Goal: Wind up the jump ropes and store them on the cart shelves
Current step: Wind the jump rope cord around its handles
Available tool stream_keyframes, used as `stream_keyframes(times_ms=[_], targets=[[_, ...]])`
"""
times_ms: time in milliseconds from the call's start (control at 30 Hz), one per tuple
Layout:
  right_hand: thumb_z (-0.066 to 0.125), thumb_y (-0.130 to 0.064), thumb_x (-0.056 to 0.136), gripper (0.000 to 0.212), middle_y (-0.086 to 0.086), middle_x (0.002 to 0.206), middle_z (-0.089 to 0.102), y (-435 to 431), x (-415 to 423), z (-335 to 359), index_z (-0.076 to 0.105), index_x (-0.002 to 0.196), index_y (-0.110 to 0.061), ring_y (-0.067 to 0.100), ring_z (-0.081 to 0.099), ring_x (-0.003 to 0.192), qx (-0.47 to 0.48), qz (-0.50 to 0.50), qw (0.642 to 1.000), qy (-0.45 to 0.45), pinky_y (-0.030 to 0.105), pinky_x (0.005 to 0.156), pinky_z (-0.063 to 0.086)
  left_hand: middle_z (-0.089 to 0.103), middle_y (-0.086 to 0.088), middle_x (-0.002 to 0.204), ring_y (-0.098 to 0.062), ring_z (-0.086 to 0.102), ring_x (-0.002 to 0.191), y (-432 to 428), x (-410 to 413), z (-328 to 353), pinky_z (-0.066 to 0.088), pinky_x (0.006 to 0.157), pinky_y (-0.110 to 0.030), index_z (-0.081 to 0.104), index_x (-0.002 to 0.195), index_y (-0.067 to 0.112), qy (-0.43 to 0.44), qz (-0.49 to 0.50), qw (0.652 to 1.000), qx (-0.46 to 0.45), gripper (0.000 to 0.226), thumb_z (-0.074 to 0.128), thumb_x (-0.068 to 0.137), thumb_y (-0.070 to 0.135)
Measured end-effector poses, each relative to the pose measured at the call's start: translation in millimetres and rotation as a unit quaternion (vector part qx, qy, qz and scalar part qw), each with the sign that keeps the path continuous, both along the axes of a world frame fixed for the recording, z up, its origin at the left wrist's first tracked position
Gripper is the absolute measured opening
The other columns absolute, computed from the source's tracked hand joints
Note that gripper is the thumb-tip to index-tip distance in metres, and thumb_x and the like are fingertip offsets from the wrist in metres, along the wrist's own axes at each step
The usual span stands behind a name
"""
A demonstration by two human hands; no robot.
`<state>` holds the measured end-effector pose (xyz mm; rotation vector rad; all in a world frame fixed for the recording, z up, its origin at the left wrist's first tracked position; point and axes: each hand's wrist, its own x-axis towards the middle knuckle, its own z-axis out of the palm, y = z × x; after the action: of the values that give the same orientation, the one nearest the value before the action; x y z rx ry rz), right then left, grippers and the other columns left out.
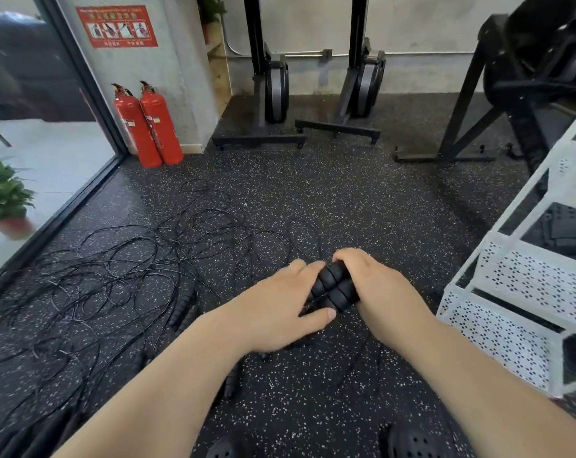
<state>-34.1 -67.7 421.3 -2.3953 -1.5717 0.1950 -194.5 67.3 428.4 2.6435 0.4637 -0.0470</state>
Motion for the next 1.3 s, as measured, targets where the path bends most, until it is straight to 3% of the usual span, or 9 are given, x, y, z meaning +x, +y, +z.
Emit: stream_keyframes(times_ms=[133,400,667,767,867,933,1100,1200,1300], targets=[[0.055,0.002,0.089,0.059,-0.003,0.131,0.052,3,-7,-3,0.04,0.138,-0.027,0.02,0.048,0.088,0.025,-0.039,0.999,-0.025,0.039,0.07,0.045,0.048,0.001,0.134,-0.021,0.048,0.122,-18,7,-9,0.044,0.108,-0.041,0.025,0.161,0.017,-0.05,0.045,0.975,0.211,0.083,0.046,0.097,0.066],[0.063,0.004,0.084,0.071,-0.011,0.137,0.052,8,-4,-5,0.044,0.143,-0.031,0.023,0.062,0.098,0.102,-0.003,0.994,0.041,0.04,0.078,0.051,0.053,0.008,0.126,-0.018,0.058,0.113,-22,20,-11,0.055,0.09,-0.041,0.033,0.145,0.031,-0.087,0.134,0.977,0.143,0.066,0.066,0.093,0.052],[0.063,0.004,0.085,0.074,-0.014,0.139,0.053,12,-3,-10,0.042,0.142,-0.037,0.024,0.064,0.102,0.119,0.011,0.992,0.05,0.043,0.085,0.054,0.055,0.01,0.116,-0.018,0.059,0.102,-13,21,-9,0.047,0.076,-0.035,0.039,0.125,0.03,-0.073,0.137,0.978,0.139,0.047,0.068,0.093,0.046],[0.071,-0.005,0.091,0.078,-0.017,0.127,0.062,15,5,-2,0.04,0.15,-0.043,0.011,0.065,0.1,0.113,-0.003,0.988,0.101,0.033,0.087,0.053,0.059,0.01,0.113,-0.019,0.061,0.092,-8,20,-6,0.049,0.074,-0.037,0.039,0.122,0.032,-0.057,0.149,0.978,0.133,0.043,0.068,0.092,0.042],[0.067,-0.032,0.102,0.043,-0.02,0.094,0.071,10,27,11,0.052,0.139,-0.047,0.0,0.066,0.076,0.08,-0.002,0.984,0.16,0.022,0.067,0.051,0.064,0.012,0.094,-0.013,0.063,0.077,5,16,2,0.055,0.071,-0.036,0.044,0.109,0.036,-0.085,0.219,0.972,-0.011,0.033,0.071,0.09,0.032],[0.055,-0.045,0.104,0.019,-0.016,0.08,0.071,2,44,20,0.064,0.121,-0.046,0.006,0.065,0.067,0.07,0.006,0.983,0.17,0.034,0.062,0.056,0.067,0.008,0.087,-0.008,0.062,0.065,18,11,8,0.055,0.062,-0.033,0.052,0.105,0.034,-0.138,0.276,0.944,-0.12,0.027,0.071,0.089,0.022],[0.05,-0.049,0.105,0.023,-0.02,0.063,0.06,-22,84,31,0.072,0.097,-0.048,0.002,0.052,0.057,0.141,-0.061,0.976,0.153,0.033,0.063,0.045,0.066,-0.003,0.081,-0.02,0.055,0.07,57,-8,11,0.054,0.071,-0.044,0.066,0.109,0.025,-0.289,0.416,0.811,-0.292,0.022,0.071,0.09,0.015],[0.049,-0.049,0.107,0.025,-0.011,0.059,0.06,-22,86,21,0.069,0.092,-0.046,0.011,0.054,0.055,0.172,-0.117,0.972,0.107,0.035,0.062,0.047,0.065,-0.004,0.075,-0.018,0.056,0.067,47,-8,12,0.055,0.071,-0.042,0.068,0.115,0.017,-0.277,0.379,0.797,-0.381,0.023,0.071,0.094,0.008],[0.05,-0.045,0.108,0.025,-0.008,0.055,0.057,-10,61,11,0.069,0.093,-0.039,0.007,0.046,0.047,0.163,-0.108,0.975,0.105,0.03,0.05,0.04,0.075,-0.018,0.093,-0.02,0.059,0.071,20,1,10,0.057,0.076,-0.041,0.07,0.12,0.013,-0.218,0.273,0.8,-0.488,0.025,0.07,0.096,0.007]])
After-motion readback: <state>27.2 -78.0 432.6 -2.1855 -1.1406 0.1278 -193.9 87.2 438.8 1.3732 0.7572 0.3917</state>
